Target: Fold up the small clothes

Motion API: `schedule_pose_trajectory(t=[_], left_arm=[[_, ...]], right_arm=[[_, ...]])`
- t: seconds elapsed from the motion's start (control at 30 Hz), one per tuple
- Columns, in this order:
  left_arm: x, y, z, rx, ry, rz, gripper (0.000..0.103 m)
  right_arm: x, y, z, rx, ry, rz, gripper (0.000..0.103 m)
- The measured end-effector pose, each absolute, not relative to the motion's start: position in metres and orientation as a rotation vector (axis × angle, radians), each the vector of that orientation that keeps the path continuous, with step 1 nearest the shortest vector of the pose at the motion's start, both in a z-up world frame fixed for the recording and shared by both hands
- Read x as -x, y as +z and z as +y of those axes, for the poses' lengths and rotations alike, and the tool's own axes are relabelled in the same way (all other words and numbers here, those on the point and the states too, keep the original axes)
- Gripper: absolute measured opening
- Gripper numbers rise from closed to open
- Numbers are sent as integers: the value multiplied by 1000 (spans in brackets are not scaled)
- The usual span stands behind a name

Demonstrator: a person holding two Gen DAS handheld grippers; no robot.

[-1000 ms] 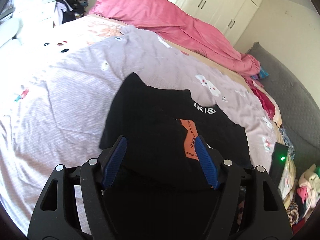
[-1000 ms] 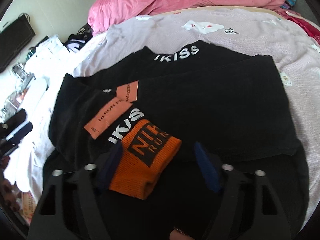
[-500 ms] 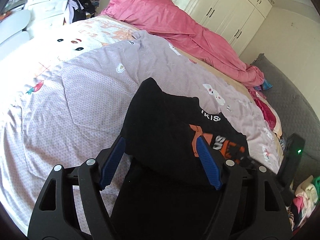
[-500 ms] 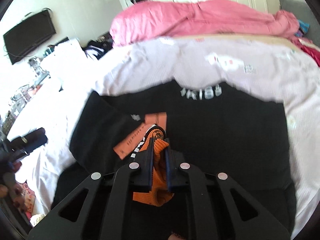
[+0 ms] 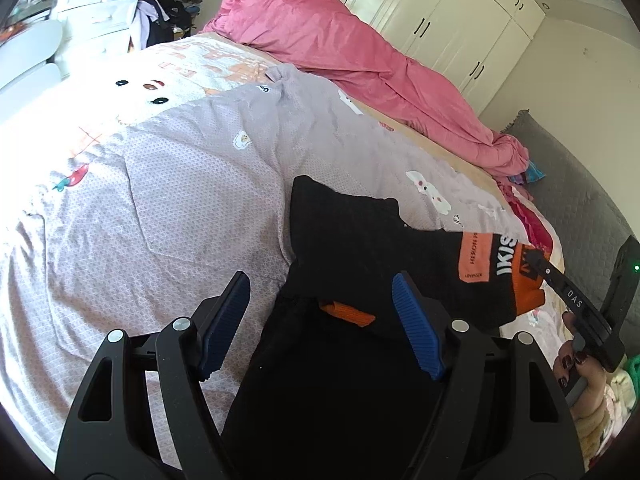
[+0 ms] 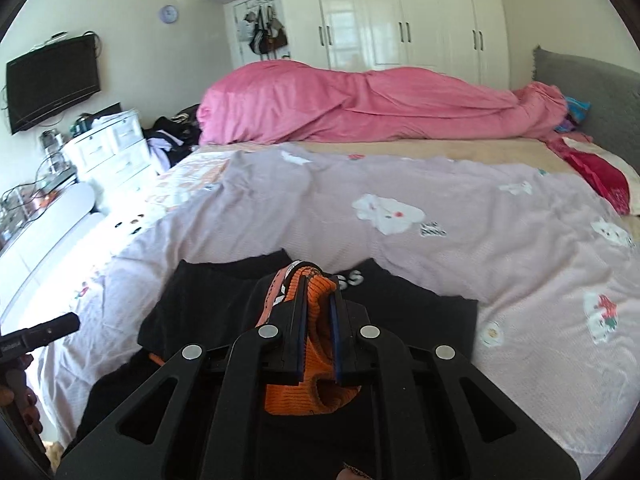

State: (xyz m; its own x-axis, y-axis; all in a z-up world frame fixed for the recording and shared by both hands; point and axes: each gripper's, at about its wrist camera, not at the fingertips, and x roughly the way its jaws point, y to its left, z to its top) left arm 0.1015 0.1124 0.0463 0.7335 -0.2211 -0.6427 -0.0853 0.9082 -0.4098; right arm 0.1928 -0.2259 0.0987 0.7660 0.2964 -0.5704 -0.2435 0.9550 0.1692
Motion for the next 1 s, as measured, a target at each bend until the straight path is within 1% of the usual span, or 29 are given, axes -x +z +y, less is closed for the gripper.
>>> schedule_pose_trajectory(t=[0.33, 0.57, 0.77, 0.83, 0.9, 0.97, 1.0], left_arm=[[-126, 41, 91, 376, -99, 786, 66], [-152, 39, 69, 323, -140, 784, 66], [-174, 31, 47, 275, -175, 827, 66], [-180, 28, 40, 264, -185, 838, 66], [-183, 27, 37, 258, -190, 842, 66], [-186, 25, 34, 252, -195, 850, 66], [-187, 25, 33, 249, -197, 853, 66]], right_arm=[[-188, 61, -251, -155, 245, 705, 9], [-189, 56, -254, -164, 250, 718, 9], [-190, 54, -255, -164, 254, 725, 9], [-190, 53, -256, -160, 241, 725, 13], [-190, 52, -257, -148, 219, 721, 14], [-189, 51, -261, -148, 195, 715, 17], [-188, 50, -264, -159, 189, 716, 22]])
